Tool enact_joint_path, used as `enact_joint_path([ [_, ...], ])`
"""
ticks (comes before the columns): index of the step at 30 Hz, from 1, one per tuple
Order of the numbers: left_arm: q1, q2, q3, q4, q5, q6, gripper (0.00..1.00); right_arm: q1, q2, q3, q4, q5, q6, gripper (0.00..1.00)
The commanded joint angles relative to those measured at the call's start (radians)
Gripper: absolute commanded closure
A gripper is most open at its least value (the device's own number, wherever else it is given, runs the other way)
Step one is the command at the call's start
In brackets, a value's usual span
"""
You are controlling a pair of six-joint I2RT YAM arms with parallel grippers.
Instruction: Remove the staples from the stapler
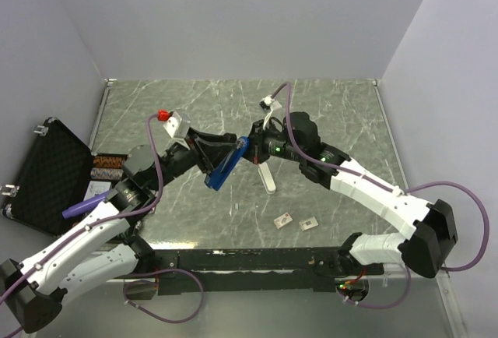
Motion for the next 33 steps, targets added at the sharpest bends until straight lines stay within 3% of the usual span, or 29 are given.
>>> enact_joint_path([
  [1,-0.003,-0.005,-0.009,0.136,0.046,-0.029,0.99,0.015,0.016,0.048,0.098,-0.08,0.037,1.0],
  [14,-0.005,0.046,-0.064,0.179,0.11,-0.015,0.99,0.073,0.096,0.223,0.001,-0.157,0.057,1.0],
  [27,-0.035,0.081,-0.065,0.17,0.084,0.026,0.99,0.102,0.168,0.367,-0.109,-0.192,0.051,1.0],
  [33,-0.042,0.049,-0.058,0.14,0.04,0.055,0.99,0.101,0.138,0.355,-0.174,-0.108,0.004,1.0],
])
